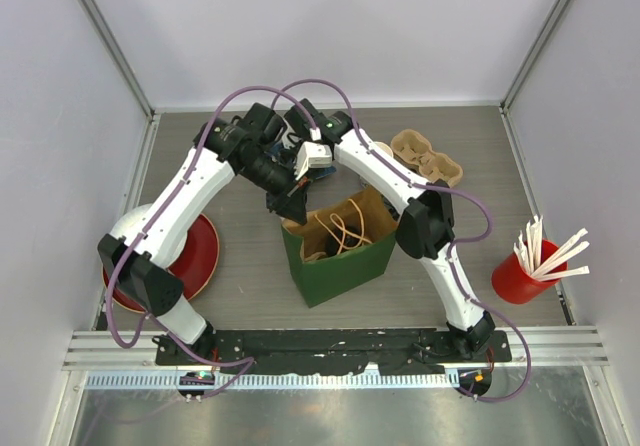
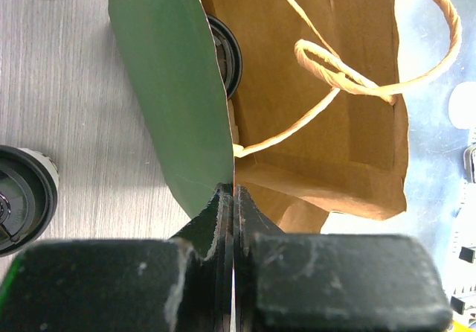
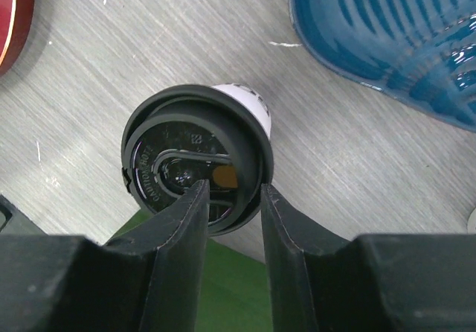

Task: Pack the takeout coffee

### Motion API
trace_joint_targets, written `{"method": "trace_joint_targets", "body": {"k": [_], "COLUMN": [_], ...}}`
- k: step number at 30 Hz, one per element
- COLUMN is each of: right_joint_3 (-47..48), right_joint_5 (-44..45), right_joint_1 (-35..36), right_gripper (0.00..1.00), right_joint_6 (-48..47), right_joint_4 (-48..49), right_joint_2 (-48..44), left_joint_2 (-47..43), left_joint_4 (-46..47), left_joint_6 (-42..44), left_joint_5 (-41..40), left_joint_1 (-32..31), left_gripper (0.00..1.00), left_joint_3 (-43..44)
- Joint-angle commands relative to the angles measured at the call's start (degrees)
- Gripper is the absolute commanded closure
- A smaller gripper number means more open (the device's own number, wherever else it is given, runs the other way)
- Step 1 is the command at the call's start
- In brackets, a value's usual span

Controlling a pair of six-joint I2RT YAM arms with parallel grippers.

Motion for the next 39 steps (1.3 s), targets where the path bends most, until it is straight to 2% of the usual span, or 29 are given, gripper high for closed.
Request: {"method": "trace_joint_targets", "body": {"k": [1,4,16,17,24,27,37,39], "right_joint_3": [1.6,1.4,2.0,2.3,3.5,3.4,2.5,2.4], "right_joint_5": [-1.7,-2.4,-0.5,-0.6,-2.3,-3.3,-3.3,-3.1], "right_joint_1": [0.9,0.9,0.9,1.0,1.0,1.1,1.1,1.2], "right_gripper": [0.61,0.62,0.82,0.82,0.65,0.63,0.62,0.70], "right_joint_6": [0.4,0.5,0.4,0.3,-0.5,-2.0,-3.5,-3.5], "right_joint_4": [-1.9,-1.9,-1.4,-1.3,0.5,0.6,-0.2,-0.1], "right_joint_2": [-0.9,-0.5,0.2,0.3,-0.3,0.6,2.3,2.5], "left_joint_2": [-2.7,-2.6,-3.1,-3.0,-3.2,-3.3,-3.1,-3.1], "left_joint_4": [-12.1,-12.1,-11.9,-11.9,-11.9,-11.9,-12.0,-12.0], "left_joint_6": [1.5,1.6,0.9,0.9,0.6,0.7,0.7,0.6], "left_joint_5": [1.2,1.2,1.3,1.3,1.3,1.2,1.2,1.2], "left_joint_1": [-0.3,-0.3,-0.3,-0.3,-0.4,-0.4,-0.5,-0.4], "left_gripper": [1.00,1.00,1.00,1.00,1.00,1.00,1.00,1.00], "left_joint_3": [0.8,0.8,0.5,0.5,0.6,0.7,0.8,0.9]}}
